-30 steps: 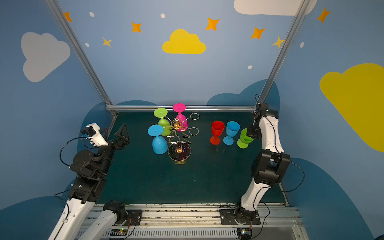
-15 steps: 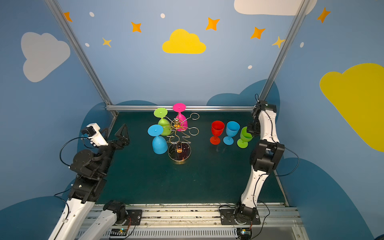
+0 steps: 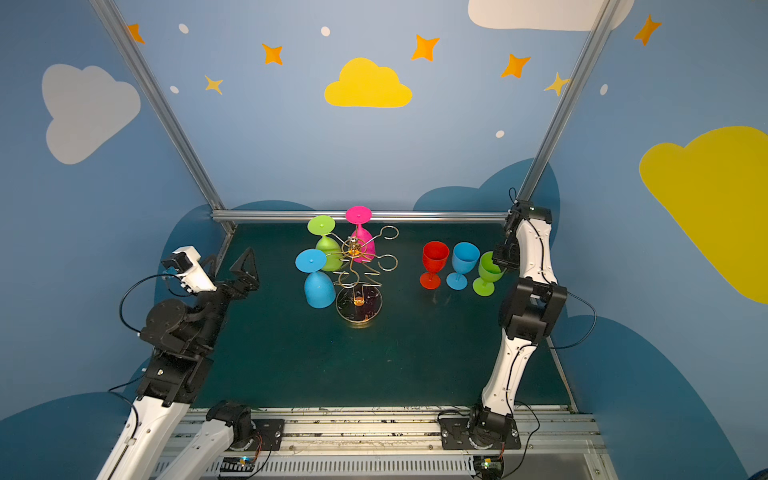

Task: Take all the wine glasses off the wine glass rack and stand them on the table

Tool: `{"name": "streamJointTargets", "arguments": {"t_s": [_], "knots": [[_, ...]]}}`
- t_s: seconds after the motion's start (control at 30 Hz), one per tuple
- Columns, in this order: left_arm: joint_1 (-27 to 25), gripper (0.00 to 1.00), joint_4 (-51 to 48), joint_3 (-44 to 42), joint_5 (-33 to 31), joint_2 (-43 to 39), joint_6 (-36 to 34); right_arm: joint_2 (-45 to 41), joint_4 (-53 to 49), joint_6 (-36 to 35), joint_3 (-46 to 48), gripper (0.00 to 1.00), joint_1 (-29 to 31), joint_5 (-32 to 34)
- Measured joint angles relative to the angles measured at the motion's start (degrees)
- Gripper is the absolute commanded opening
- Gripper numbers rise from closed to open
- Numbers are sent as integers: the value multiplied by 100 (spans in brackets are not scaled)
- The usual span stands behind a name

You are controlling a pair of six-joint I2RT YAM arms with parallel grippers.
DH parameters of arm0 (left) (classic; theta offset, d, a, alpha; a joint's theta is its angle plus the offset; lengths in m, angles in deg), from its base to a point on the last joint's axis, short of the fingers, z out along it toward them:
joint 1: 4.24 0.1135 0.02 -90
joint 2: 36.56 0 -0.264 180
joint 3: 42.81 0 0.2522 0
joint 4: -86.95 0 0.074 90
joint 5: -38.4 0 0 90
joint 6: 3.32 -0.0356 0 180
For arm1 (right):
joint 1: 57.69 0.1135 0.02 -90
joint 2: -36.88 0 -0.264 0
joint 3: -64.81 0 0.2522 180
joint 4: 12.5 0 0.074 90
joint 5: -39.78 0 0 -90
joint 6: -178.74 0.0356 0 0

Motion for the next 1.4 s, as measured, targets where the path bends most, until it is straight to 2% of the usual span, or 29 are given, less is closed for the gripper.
{"name": "streamJointTargets", "arguments": {"t_s": [0.37, 0.6, 0.73, 0.93, 1.1, 1.23, 1.4], "knots": [[0, 100, 2, 0, 0, -37, 0, -170, 0, 72, -72, 48, -46, -297], [0, 100, 4, 0, -4, -72, 2, -605, 59, 127, -46, 53, -153, -422], [0, 100, 9, -7, -9, -70, 20, -1139, 247, 229, 289, 54, -208, -498], [4, 99, 22, -7, 74, 35, 184, -2745, 970, 348, 1580, 59, -205, -872], [125, 98, -138, 81, 424, 269, 428, -4979, 2494, 409, 3624, 72, -131, -1449], [389, 96, -492, 472, 975, 592, 638, -6367, 3351, 535, 4548, 76, 90, -1685], [944, 89, -1010, 984, 2199, 929, 1049, -6977, 4033, 656, 4750, 77, 555, -1908]]}}
